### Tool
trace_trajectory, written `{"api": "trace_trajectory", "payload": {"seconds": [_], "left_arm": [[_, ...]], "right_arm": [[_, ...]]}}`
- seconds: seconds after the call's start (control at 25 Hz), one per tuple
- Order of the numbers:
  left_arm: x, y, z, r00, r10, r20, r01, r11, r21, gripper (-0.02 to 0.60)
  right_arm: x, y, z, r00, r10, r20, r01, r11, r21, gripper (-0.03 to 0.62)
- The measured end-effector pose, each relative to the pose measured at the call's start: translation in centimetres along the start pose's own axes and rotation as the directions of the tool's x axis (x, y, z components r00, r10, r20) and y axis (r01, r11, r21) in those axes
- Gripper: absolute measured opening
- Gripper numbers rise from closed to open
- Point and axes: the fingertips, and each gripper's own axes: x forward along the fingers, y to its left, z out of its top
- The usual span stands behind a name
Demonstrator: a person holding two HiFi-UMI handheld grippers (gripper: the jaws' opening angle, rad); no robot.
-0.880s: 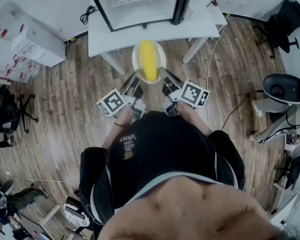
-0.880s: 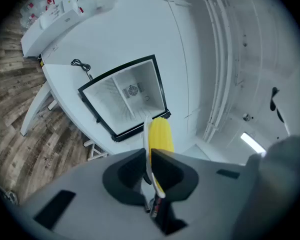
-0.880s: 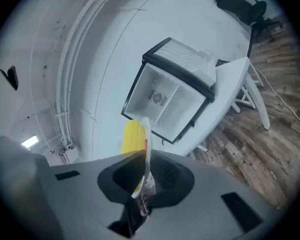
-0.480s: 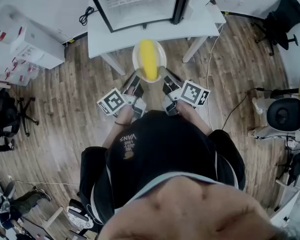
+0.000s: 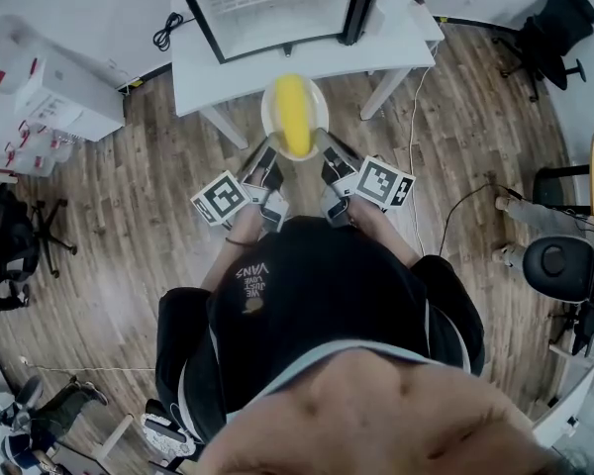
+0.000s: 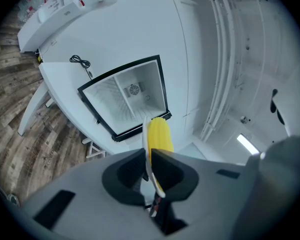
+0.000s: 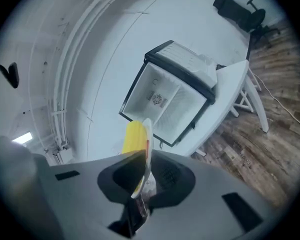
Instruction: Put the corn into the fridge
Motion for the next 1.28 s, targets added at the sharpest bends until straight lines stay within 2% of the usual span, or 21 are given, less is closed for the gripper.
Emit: {"api": "trace_trajectory", "payload": {"seconds": [0.56,1.28], "left_arm": [[-0.9,1.7,0.7,0.999,-0.016,-0.047,0.016,1.0,-0.009,0.038],[3.3,2.5,2.6,0.999,-0.016,-0.035,0.015,1.0,-0.024,0.038]], "right_arm": [[1.1,-0.2,-1.8,0.999,-0.035,0.027,0.034,0.999,0.013,0.026],[3.7,-1.7,1.9,0.999,-0.037,0.011,0.037,0.999,0.002,0.026]]}}
